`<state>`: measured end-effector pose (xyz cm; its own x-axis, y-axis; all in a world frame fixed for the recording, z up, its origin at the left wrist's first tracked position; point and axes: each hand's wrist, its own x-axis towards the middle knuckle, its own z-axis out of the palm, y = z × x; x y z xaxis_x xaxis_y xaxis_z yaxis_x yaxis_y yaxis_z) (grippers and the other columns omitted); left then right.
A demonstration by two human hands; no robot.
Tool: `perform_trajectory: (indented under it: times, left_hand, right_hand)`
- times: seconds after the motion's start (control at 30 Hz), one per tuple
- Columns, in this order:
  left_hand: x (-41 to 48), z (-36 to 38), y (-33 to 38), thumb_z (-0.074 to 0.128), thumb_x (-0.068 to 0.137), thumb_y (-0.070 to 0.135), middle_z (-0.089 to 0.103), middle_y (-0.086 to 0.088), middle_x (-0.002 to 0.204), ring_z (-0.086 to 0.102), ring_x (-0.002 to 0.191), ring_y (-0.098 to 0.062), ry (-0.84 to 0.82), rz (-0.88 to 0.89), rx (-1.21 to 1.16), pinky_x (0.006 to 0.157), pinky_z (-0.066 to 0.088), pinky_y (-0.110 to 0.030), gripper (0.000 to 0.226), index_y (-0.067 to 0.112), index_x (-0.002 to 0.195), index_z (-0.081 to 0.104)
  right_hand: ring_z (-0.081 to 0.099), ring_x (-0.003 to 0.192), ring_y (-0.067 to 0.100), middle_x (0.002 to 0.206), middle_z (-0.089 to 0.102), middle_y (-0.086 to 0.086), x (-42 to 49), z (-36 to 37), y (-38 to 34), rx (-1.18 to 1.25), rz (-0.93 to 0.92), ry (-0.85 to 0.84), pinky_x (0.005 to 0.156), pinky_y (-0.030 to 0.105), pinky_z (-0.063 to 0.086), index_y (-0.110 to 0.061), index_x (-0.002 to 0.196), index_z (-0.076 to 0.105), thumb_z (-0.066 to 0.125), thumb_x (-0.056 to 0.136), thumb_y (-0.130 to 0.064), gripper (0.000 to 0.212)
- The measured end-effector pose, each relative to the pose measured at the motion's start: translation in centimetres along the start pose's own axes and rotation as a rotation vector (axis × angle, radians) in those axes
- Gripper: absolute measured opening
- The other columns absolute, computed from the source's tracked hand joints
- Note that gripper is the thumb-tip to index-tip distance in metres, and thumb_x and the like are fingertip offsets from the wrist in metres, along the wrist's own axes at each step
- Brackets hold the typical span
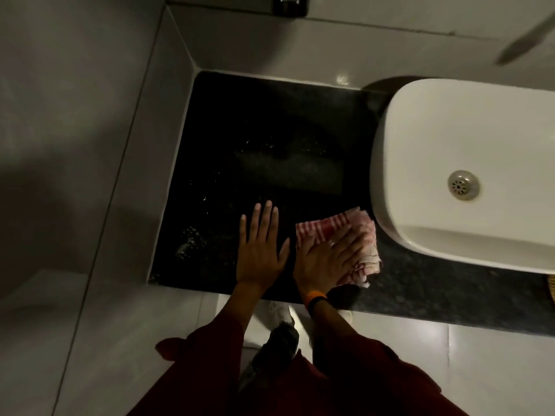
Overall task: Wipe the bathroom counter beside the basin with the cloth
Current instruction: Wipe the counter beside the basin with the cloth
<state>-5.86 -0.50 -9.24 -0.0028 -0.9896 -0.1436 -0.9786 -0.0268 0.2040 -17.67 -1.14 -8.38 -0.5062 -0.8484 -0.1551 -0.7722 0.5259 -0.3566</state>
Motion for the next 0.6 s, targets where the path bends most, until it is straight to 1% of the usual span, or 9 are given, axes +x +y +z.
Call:
perform_trajectory:
  times: [0.1, 0.17, 0.27, 0.3, 0.33, 0.43, 0.5, 0.6]
  left_hand:
    - [0.2, 0.1, -0.1, 0.023, 0.102, 0.054, 0.008, -0.009, 0.169, 0.003, 0.157, -0.026, -0.022, -0.008, 0.006, 0.126, 0.013, -0.054, 0.073, 0.012, 0.159, 0.008]
    - [0.2, 0.1, -0.1, 0.022, 0.101, 0.055, 0.007, -0.009, 0.169, 0.003, 0.157, -0.027, -0.032, -0.006, 0.018, 0.126, 0.013, -0.055, 0.073, 0.012, 0.159, 0.007]
    - [0.2, 0.1, -0.1, 0.025, 0.100, 0.056, 0.006, -0.008, 0.169, 0.003, 0.157, -0.027, -0.026, -0.004, 0.026, 0.127, 0.010, -0.055, 0.076, 0.013, 0.159, 0.007]
    - [0.3, 0.2, -0.1, 0.026, 0.100, 0.057, 0.007, -0.008, 0.169, 0.003, 0.157, -0.027, -0.023, -0.006, 0.020, 0.127, 0.010, -0.055, 0.076, 0.013, 0.159, 0.007]
    - [0.3, 0.2, -0.1, 0.027, 0.100, 0.056, 0.007, -0.008, 0.169, 0.003, 0.157, -0.027, -0.021, -0.007, 0.012, 0.127, 0.010, -0.055, 0.076, 0.013, 0.159, 0.008]
    - [0.2, 0.3, -0.1, 0.031, 0.100, 0.054, 0.008, -0.008, 0.169, 0.004, 0.157, -0.028, -0.010, 0.002, -0.009, 0.125, 0.014, -0.057, 0.075, 0.011, 0.159, 0.009]
    - [0.1, 0.2, 0.0, 0.034, 0.100, 0.052, 0.010, -0.009, 0.169, 0.006, 0.157, -0.028, 0.005, 0.006, -0.025, 0.125, 0.016, -0.058, 0.075, 0.011, 0.158, 0.012]
    - [0.1, 0.2, 0.1, 0.034, 0.100, 0.052, 0.009, -0.008, 0.169, 0.006, 0.157, -0.028, 0.009, 0.004, -0.035, 0.124, 0.016, -0.058, 0.075, 0.011, 0.158, 0.012]
  right_hand:
    - [0.012, 0.155, 0.042, 0.165, 0.016, 0.026, 1.8, 0.8, -0.8, -0.057, -0.096, -0.039, 0.126, 0.054, 0.005, -0.001, 0.157, 0.014, 0.031, 0.096, -0.056, 0.084]
    - [0.008, 0.156, 0.040, 0.167, 0.013, 0.024, 3.2, 1.0, -1.3, -0.079, -0.161, -0.055, 0.127, 0.055, 0.008, -0.002, 0.158, 0.012, 0.032, 0.095, -0.056, 0.086]
    - [-0.002, 0.156, 0.039, 0.168, 0.002, 0.025, 5.8, 1.1, -2.2, -0.143, -0.344, -0.060, 0.128, 0.052, -0.001, 0.000, 0.158, 0.003, 0.032, 0.096, -0.056, 0.089]
    - [-0.002, 0.156, 0.040, 0.167, 0.002, 0.025, 6.8, 1.2, -2.8, -0.165, -0.395, -0.057, 0.128, 0.052, -0.002, 0.000, 0.158, 0.002, 0.032, 0.095, -0.056, 0.089]
    - [-0.001, 0.156, 0.040, 0.167, 0.003, 0.025, 7.6, 1.2, -3.5, -0.185, -0.429, -0.057, 0.127, 0.052, 0.000, 0.001, 0.158, 0.002, 0.032, 0.095, -0.056, 0.090]
    - [0.003, 0.156, 0.041, 0.167, 0.006, 0.026, 9.9, 1.6, -5.6, -0.216, -0.504, -0.094, 0.127, 0.055, 0.007, 0.000, 0.158, 0.007, 0.035, 0.092, -0.057, 0.091]
    - [0.006, 0.156, 0.040, 0.167, 0.008, 0.025, 11.3, 1.8, -7.0, -0.211, -0.580, -0.144, 0.127, 0.055, 0.007, -0.002, 0.158, 0.010, 0.036, 0.090, -0.058, 0.092]
    - [0.010, 0.155, 0.040, 0.167, 0.015, 0.023, 13.7, 2.3, -9.8, -0.191, -0.776, -0.200, 0.128, 0.053, 0.006, -0.004, 0.158, 0.017, 0.038, 0.091, -0.060, 0.090]
